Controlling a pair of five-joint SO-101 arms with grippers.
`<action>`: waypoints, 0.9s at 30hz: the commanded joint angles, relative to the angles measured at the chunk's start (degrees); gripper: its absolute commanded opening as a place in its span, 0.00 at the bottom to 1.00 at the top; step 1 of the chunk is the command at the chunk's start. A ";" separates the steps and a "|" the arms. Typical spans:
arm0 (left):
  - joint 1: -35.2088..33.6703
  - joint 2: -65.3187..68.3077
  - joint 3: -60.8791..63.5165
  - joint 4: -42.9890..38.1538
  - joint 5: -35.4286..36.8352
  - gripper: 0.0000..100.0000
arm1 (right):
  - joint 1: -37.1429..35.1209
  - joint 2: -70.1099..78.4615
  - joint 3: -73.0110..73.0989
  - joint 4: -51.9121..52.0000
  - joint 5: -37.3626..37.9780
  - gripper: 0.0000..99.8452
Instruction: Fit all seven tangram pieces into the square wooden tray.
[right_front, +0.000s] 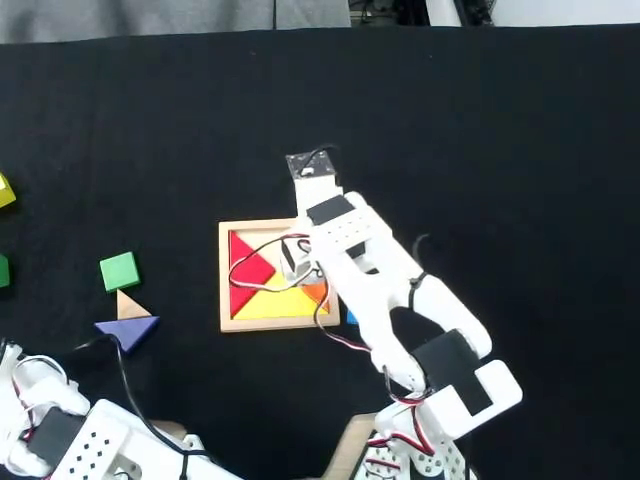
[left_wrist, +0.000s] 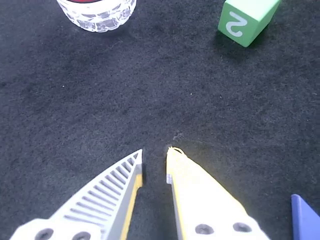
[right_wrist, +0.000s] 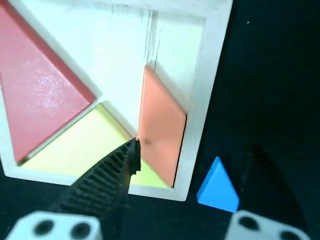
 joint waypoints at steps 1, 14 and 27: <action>0.57 -0.53 0.92 0.18 0.26 0.09 | 0.26 -3.03 -3.91 0.70 0.70 0.31; 0.57 -0.53 0.92 0.26 0.26 0.09 | 2.90 -0.13 -20.53 0.97 7.30 0.07; 0.66 -0.53 0.92 0.26 0.26 0.09 | 2.73 16.84 -27.03 0.97 7.65 0.01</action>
